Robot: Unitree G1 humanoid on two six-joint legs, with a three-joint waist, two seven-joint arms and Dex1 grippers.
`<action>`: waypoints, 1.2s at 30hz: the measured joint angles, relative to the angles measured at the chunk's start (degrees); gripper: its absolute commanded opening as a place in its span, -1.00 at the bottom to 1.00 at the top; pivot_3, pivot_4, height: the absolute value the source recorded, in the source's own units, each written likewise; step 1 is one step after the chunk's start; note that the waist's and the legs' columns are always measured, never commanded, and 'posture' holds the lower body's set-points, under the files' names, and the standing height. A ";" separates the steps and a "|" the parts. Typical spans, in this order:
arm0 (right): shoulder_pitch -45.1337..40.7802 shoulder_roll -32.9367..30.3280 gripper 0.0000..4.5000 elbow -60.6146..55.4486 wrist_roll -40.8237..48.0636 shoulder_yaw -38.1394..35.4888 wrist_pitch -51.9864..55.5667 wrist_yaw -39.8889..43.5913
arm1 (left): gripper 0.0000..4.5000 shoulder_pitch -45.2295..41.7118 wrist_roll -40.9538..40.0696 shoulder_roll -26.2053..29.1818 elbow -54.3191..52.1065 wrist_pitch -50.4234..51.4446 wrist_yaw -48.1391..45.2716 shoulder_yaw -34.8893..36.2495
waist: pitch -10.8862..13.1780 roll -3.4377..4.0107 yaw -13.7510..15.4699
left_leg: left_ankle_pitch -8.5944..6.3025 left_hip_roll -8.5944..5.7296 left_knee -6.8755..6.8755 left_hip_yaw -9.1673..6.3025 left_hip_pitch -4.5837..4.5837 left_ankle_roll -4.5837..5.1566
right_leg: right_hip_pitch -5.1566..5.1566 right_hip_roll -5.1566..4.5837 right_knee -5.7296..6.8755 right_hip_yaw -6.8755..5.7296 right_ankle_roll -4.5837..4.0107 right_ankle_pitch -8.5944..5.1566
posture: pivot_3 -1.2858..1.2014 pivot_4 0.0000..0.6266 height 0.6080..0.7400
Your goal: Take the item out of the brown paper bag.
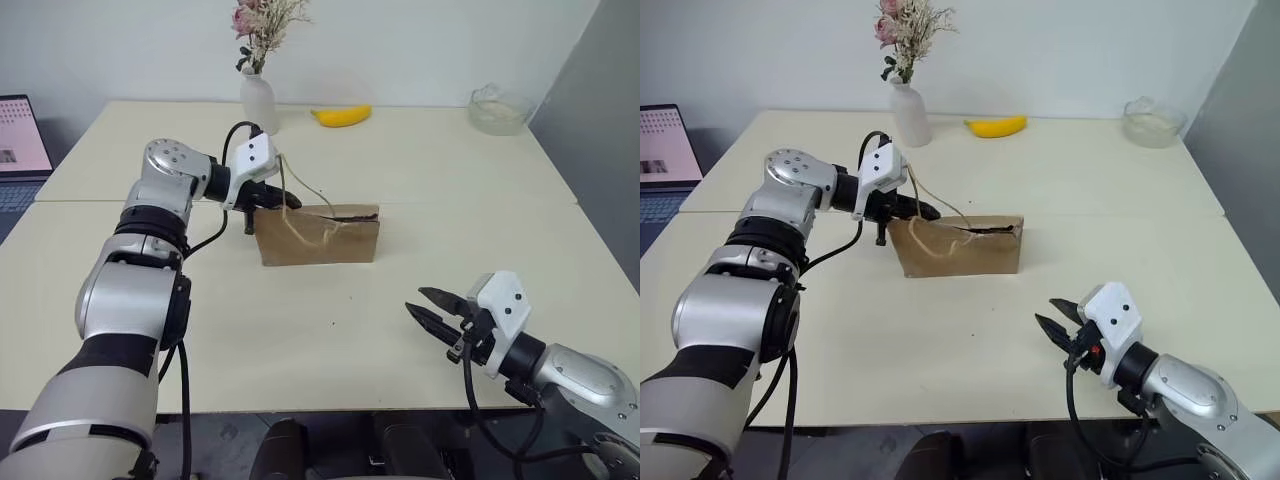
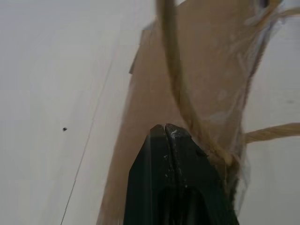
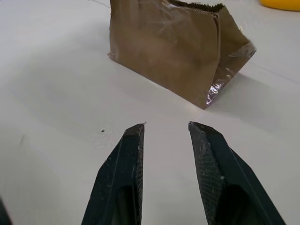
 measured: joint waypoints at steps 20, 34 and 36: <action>-6.84 -5.39 0.69 2.65 4.06 2.30 -0.72 14.17 | 0.18 48.26 -17.82 13.49 -78.53 33.41 10.38 15.32 | -0.03 -0.05 0.01 | 0.01 0.14 -0.05 -0.28 0.70 -0.02 | 0.49 -0.09 0.07 0.10 -0.03 -0.02 | 0.03 -0.52 1.00; -7.43 -13.63 0.99 6.98 2.22 4.26 -2.30 28.21 | 0.34 70.71 -15.06 18.21 -82.77 -4.29 7.56 14.85 | -0.05 -0.10 1.48 | 0.00 0.12 -0.05 -0.24 0.86 -0.02 | 0.66 -0.20 -0.06 0.04 -0.40 -0.24 | 0.03 -0.52 1.00; -6.90 -14.02 0.99 6.98 2.26 3.55 -2.28 28.91 | 0.34 69.43 -14.09 18.65 -80.54 -8.33 7.47 12.71 | -0.05 -0.10 1.61 | -0.01 0.13 -0.10 -0.24 0.83 -0.02 | 0.63 -0.19 -0.06 0.03 -0.37 -0.22 | 0.03 -0.52 1.00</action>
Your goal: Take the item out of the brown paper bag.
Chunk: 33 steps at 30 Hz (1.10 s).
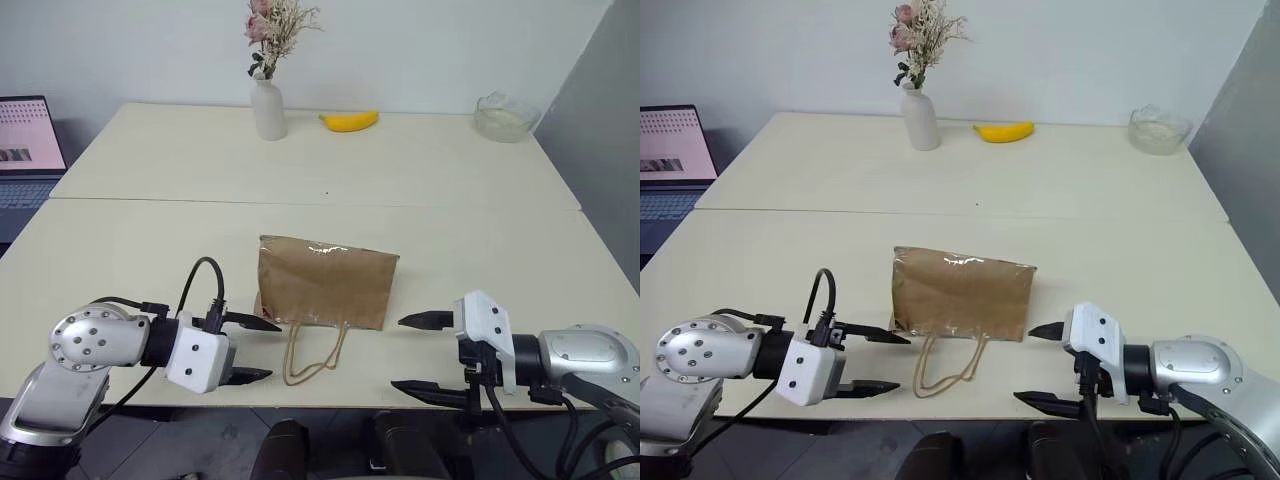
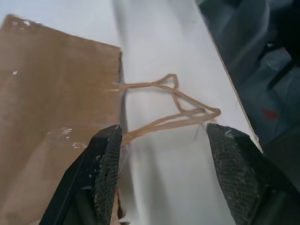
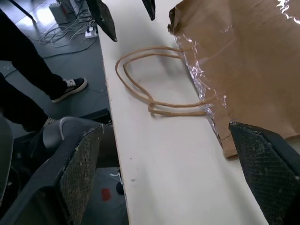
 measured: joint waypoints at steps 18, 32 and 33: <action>0.03 -0.89 0.99 -0.47 -0.11 0.04 1.09 0.09 | 0.34 -5.49 6.24 -2.03 10.47 -13.58 4.23 -13.62 | 0.00 0.00 -0.02 | 0.00 0.04 0.00 0.04 0.02 0.00 | 0.00 0.02 0.03 0.00 0.11 0.07 | 0.03 -0.52 1.00; -0.10 -0.45 0.99 -0.57 -0.56 0.48 0.98 0.18 | 0.34 -8.80 -0.85 -6.70 3.98 2.45 12.94 -14.22 | -0.01 -0.02 -0.01 | 0.00 0.02 0.03 0.01 0.01 0.00 | 0.01 0.03 0.04 -0.01 0.35 0.21 | 0.03 -0.52 1.00; -0.12 -0.34 0.99 -0.57 -0.58 0.61 0.95 0.19 | 0.34 -8.84 -2.01 -6.92 3.05 5.55 13.93 -14.00 | -0.01 -0.02 -0.03 | 0.00 0.02 0.04 0.02 0.02 0.00 | 0.02 0.04 0.04 -0.01 0.36 0.21 | 0.03 -0.52 1.00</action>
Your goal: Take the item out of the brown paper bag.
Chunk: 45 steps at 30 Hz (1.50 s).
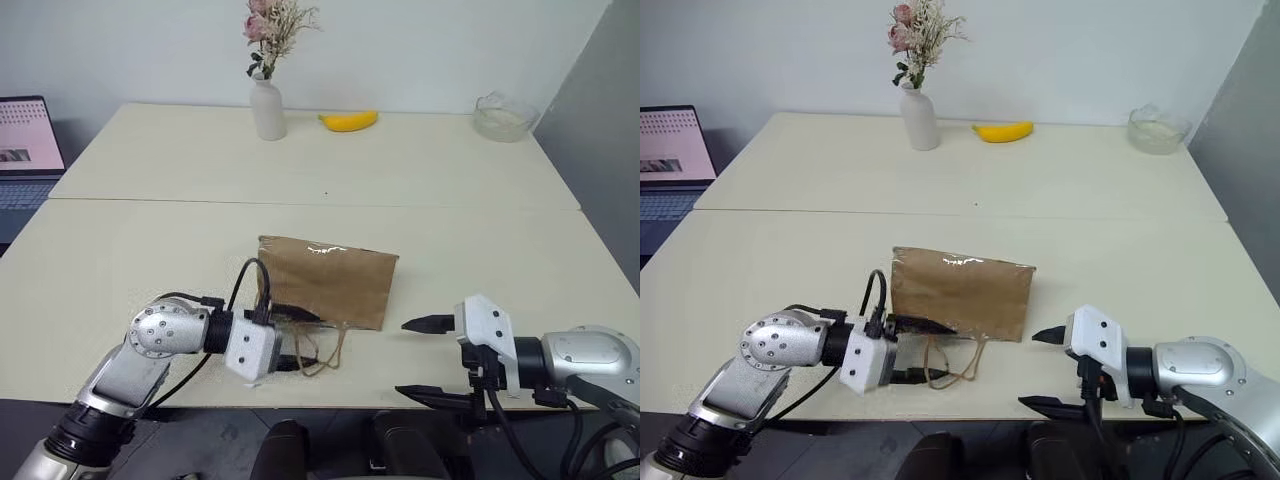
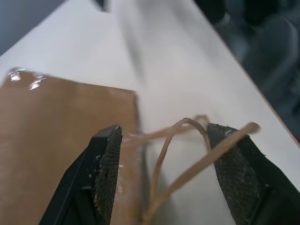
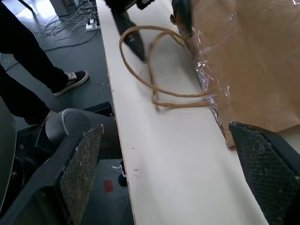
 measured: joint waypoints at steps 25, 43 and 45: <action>-3.05 1.26 1.00 1.52 -2.09 3.98 -0.98 1.24 | 0.17 5.51 -6.55 3.08 -9.30 16.57 1.81 4.19 | 0.01 0.01 0.00 | 0.00 -0.02 -0.03 -0.03 0.00 -0.01 | -0.02 0.00 -0.02 0.00 -0.10 -0.06 | 0.03 -0.52 1.00; -11.91 6.26 1.00 3.39 -6.93 15.31 -1.23 2.64 | -0.99 -3.33 -5.18 -3.36 -7.37 18.98 5.76 1.81 | 0.00 0.00 -0.03 | 0.00 -0.03 0.02 -0.08 -0.01 0.00 | 0.01 0.03 0.00 -0.04 -0.01 -0.01 | 0.03 -0.52 1.00; -14.19 7.22 1.00 3.85 -7.63 17.99 -0.98 3.55 | -0.99 -7.04 -6.65 -5.09 -7.34 23.18 8.63 3.01 | 0.01 -0.02 -0.04 | 0.00 -0.03 0.04 -0.09 -0.02 0.00 | 0.00 0.07 0.01 -0.05 0.01 0.00 | 0.03 -0.52 1.00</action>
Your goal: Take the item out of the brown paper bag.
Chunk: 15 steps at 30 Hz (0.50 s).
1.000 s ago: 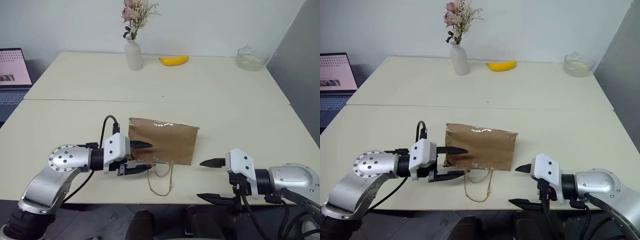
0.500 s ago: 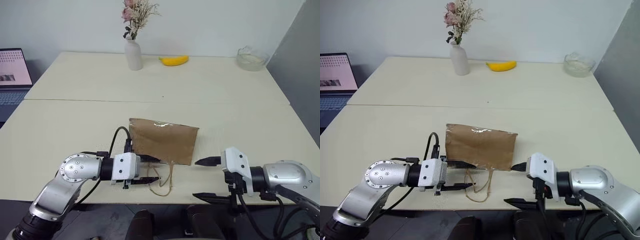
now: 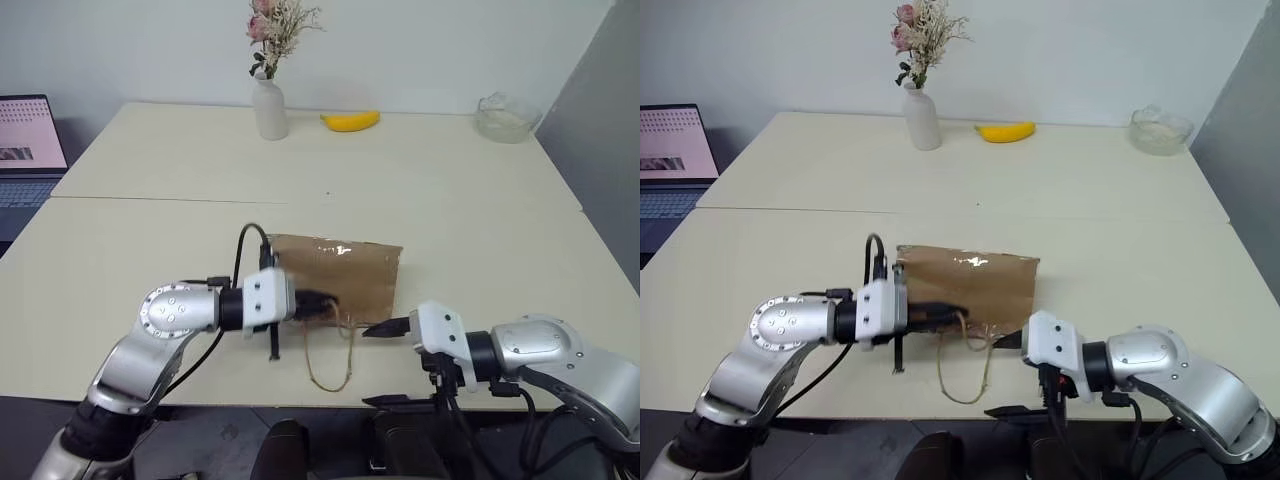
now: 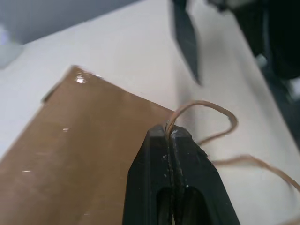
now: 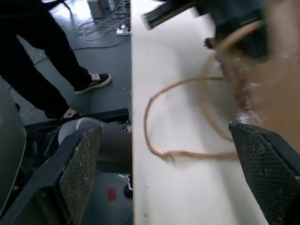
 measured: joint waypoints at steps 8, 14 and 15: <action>-8.72 7.63 1.00 5.17 -2.79 7.28 3.80 -1.20 | -0.99 -3.42 -0.77 -0.32 2.11 2.07 1.36 1.87 | 0.00 0.01 -0.65 | 0.00 0.02 -0.05 -0.03 -0.02 0.00 | -0.04 0.02 0.02 0.01 -0.01 0.00 | 0.03 -0.52 1.00; -8.97 10.48 1.00 9.57 -9.01 13.25 3.15 -2.66 | -0.99 -2.74 -0.69 0.14 2.09 1.80 1.24 1.88 | 0.00 0.01 -0.88 | 0.00 -0.02 0.00 0.02 -0.01 0.00 | -0.02 -0.03 0.05 0.06 -0.01 0.00 | 0.03 -0.52 1.00; -8.98 10.54 1.00 9.71 -9.84 14.03 2.82 -2.30 | -0.99 -2.57 -0.69 0.19 2.09 1.80 1.25 1.88 | 0.00 0.01 -0.89 | 0.00 -0.02 0.00 0.02 -0.01 0.00 | -0.02 -0.03 0.04 0.06 -0.01 0.00 | 0.03 -0.52 1.00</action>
